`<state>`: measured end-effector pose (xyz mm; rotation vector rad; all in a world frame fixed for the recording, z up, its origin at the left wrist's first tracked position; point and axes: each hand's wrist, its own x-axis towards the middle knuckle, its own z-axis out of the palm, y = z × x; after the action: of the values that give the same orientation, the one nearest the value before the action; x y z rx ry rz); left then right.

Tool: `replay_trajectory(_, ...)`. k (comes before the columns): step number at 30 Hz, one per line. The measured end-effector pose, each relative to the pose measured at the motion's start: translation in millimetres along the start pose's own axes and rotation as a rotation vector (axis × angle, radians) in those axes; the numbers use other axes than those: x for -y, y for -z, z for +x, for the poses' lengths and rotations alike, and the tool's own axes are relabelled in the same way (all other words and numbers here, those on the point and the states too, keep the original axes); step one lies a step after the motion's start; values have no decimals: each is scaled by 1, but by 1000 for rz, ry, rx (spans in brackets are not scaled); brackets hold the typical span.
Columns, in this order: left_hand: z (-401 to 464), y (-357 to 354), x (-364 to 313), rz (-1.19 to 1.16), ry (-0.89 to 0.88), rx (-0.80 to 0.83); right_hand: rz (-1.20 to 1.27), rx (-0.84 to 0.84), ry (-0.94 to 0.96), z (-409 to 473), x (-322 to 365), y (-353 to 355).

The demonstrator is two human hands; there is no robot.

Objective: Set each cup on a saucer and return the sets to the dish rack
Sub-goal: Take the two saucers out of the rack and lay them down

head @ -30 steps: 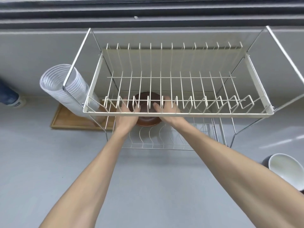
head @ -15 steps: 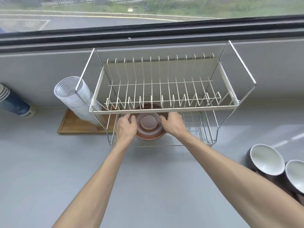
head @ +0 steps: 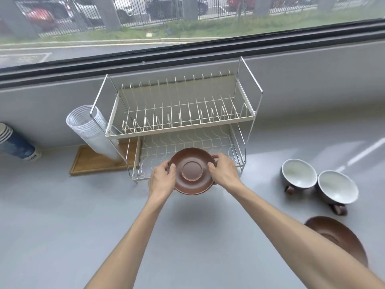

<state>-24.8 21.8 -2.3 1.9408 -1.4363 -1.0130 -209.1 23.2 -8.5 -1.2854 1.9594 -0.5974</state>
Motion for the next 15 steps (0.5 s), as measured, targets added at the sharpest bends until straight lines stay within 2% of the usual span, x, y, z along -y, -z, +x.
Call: replay_trajectory(15,-66,-71,11,39,-64,227,114,-116,-188,-75,-104,33)
